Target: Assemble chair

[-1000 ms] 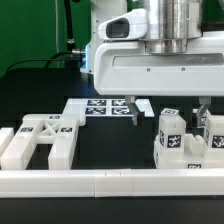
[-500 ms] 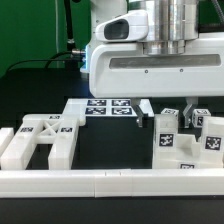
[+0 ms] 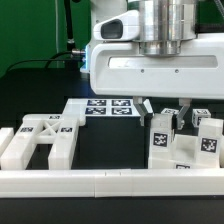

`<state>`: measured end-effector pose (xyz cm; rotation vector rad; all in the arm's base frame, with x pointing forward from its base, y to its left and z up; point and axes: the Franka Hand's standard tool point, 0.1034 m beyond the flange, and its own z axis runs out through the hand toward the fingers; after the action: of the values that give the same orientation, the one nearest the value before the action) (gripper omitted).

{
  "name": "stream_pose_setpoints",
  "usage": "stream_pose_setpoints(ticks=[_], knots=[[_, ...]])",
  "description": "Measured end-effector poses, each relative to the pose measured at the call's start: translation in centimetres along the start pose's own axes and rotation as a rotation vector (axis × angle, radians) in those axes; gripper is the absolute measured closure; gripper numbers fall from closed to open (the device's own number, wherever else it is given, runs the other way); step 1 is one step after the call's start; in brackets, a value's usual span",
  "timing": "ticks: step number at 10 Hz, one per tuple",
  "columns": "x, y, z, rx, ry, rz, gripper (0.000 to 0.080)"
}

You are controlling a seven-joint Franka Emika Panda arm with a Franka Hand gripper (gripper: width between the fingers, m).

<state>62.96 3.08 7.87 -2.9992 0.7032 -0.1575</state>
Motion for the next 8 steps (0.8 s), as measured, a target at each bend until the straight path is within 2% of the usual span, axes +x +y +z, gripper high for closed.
stream_pose_setpoints(ticks=[2,5,7,8], knots=[[-0.1,0.6,0.0,-0.013,0.000,0.114,0.0515],[0.0,1.0,-0.1,-0.018,-0.001,0.195,0.0508],[0.0,0.9,-0.2,-0.016,-0.001,0.191,0.0258],[0.1,0.6,-1.3,-0.005,0.000,0.189,0.0258]])
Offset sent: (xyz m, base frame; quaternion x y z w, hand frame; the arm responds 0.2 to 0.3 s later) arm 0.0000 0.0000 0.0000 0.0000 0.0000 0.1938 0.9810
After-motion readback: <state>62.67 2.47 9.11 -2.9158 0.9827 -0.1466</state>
